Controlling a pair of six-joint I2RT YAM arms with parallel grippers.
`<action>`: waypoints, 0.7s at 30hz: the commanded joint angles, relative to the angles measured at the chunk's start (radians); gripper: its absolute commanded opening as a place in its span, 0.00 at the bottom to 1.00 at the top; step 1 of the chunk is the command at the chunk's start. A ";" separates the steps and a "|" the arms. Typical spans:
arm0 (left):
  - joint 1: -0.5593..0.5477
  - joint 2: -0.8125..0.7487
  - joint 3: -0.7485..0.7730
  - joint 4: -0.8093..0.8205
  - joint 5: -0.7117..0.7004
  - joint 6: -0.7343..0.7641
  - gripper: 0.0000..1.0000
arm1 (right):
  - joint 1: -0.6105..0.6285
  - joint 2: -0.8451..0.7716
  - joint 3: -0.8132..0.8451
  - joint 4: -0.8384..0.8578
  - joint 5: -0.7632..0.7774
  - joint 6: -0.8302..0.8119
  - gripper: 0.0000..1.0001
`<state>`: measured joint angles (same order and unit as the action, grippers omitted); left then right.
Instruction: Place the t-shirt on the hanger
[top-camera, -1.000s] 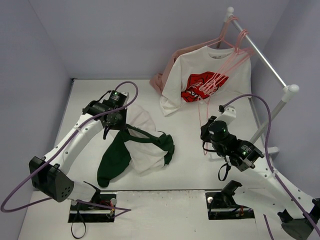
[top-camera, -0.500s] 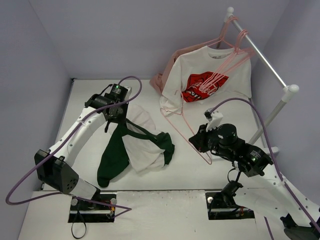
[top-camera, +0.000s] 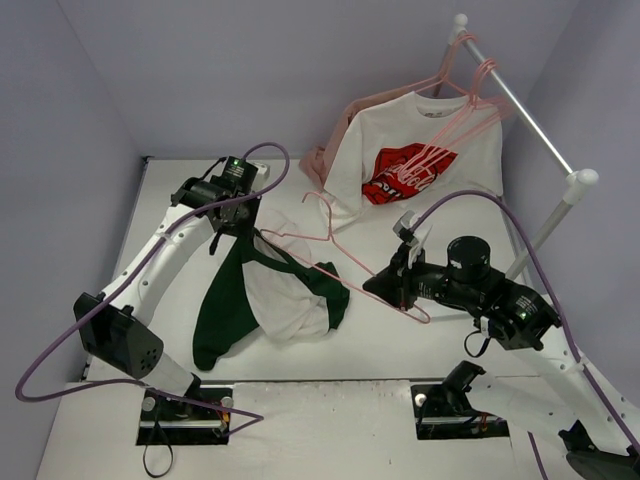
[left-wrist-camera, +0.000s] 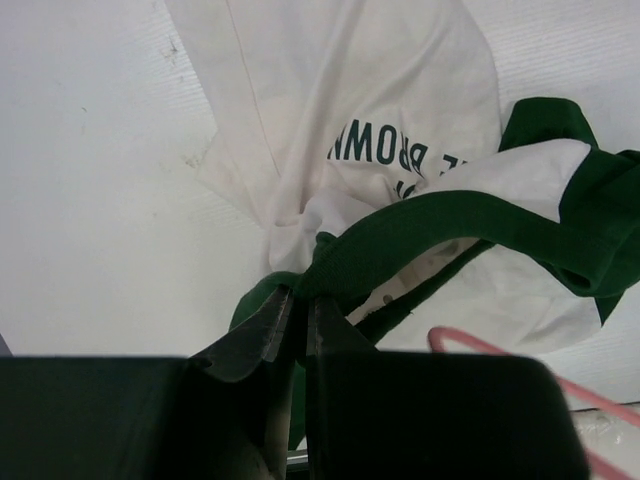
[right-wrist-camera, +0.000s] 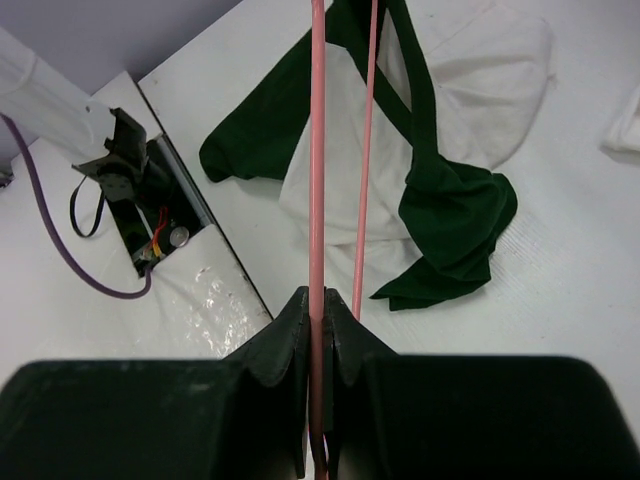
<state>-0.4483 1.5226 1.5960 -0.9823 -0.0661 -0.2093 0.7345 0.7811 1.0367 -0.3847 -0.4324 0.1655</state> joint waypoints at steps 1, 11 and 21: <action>0.009 -0.014 0.050 -0.010 0.038 -0.019 0.00 | 0.006 0.009 0.027 0.069 -0.091 -0.063 0.00; 0.001 -0.045 0.062 -0.019 0.117 -0.078 0.00 | 0.005 0.036 -0.029 0.112 -0.129 -0.123 0.00; -0.013 -0.091 0.051 -0.080 0.141 -0.072 0.00 | 0.003 0.075 -0.104 0.231 -0.154 -0.136 0.00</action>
<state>-0.4572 1.4956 1.6009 -1.0348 0.0592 -0.2703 0.7345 0.8407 0.9285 -0.2831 -0.5483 0.0507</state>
